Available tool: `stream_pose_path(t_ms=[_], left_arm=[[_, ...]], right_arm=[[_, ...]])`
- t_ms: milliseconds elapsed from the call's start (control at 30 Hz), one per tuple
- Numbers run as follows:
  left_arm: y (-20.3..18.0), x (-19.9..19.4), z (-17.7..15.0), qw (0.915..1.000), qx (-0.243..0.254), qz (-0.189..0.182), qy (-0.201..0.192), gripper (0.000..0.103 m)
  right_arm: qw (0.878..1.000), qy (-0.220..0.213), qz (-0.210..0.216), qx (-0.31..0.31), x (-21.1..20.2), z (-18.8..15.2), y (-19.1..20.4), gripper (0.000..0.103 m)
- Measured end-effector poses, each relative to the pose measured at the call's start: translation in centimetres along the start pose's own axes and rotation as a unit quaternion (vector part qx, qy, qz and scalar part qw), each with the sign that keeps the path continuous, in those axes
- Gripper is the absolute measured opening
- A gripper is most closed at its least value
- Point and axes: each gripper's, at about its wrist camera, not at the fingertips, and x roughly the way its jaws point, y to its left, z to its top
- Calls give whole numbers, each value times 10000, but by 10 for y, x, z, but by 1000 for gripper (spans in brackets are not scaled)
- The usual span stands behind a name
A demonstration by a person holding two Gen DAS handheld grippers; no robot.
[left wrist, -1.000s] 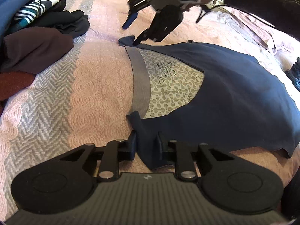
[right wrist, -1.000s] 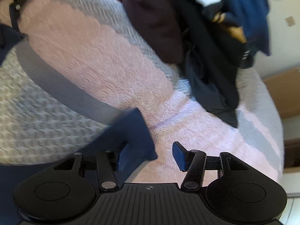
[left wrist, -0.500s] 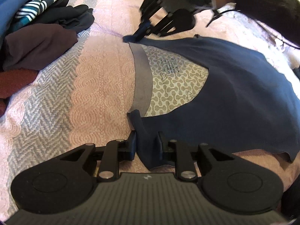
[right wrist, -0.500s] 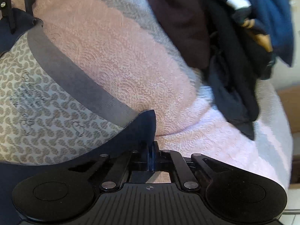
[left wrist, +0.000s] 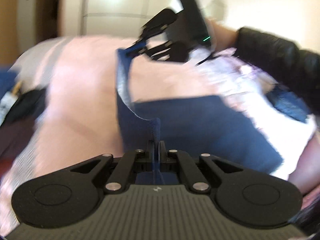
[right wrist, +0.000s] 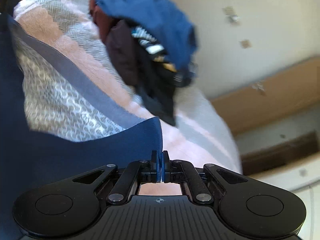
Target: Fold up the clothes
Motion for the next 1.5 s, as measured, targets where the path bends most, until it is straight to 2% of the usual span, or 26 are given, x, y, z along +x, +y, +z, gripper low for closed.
stream_pose_path(t_ms=[167, 333, 533, 633, 700, 833, 933, 1067, 1133, 1200, 1233, 1300, 1333, 1367, 1400, 1433, 1467, 1500], left_arm=[[-110, 22, 41, 9945, 628, -831, -86, 0], [-214, 93, 50, 9819, 1096, -1522, 269, 0], [-293, 181, 42, 9685, 1165, -2079, 726, 0], [-321, 218, 30, 9635, 1304, -2129, 964, 0], [-337, 235, 19, 9621, 1453, -2013, 1127, 0], [-354, 273, -5, 9586, 1483, -1954, 1447, 0], [-363, 288, -17, 9572, 1643, -1809, 1550, 0], [-372, 302, -31, 9557, 1840, -1641, 1607, 1], [-375, 301, -37, 9520, 2000, -1623, 1653, 3], [-380, 302, -43, 9446, 2135, -1749, 1776, 15], [-381, 300, -45, 9421, 2162, -1840, 1784, 23], [-384, 293, -48, 9382, 2264, -1952, 1743, 27], [-385, 288, -50, 9369, 2341, -1967, 1694, 27], [-382, 283, -49, 9386, 2392, -1894, 1612, 27], [-378, 277, -48, 9411, 2459, -1760, 1515, 28], [-373, 271, -49, 9422, 2572, -1598, 1433, 28], [-371, 269, -51, 9434, 2639, -1448, 1395, 30], [-369, 267, -52, 9442, 2703, -1298, 1359, 32]], right_arm=[[9978, 298, -524, 283, -88, -52, 6, 1], [9928, 621, -748, 695, -155, -130, 30, 1], [9832, 958, -878, 1283, -206, -228, 75, 1], [9774, 1117, -802, 1605, -218, -273, 106, 1], [9732, 1219, -717, 1811, -222, -300, 128, 1], [9642, 1382, -553, 2195, -222, -347, 171, 0], [9558, 1431, -592, 2501, -223, -367, 186, 0], [9352, 1321, -545, 3239, -232, -379, 185, 0], [9229, 1264, -521, 3600, -237, -385, 184, 0], [9079, 1201, -488, 3986, -242, -391, 183, 0], [8884, 1144, -412, 4428, -243, -395, 178, 0], [8425, 1013, -251, 5285, -245, -403, 168, 2], [8137, 881, -142, 5743, -249, -410, 162, 17], [7898, 795, -91, 6082, -251, -417, 158, 28], [7663, 738, -89, 6382, -253, -423, 154, 51], [7457, 649, -41, 6631, -252, -428, 148, 55], [7252, 562, 8, 6862, -251, -433, 143, 55], [7122, 510, 56, 7001, -249, -435, 138, 55]])
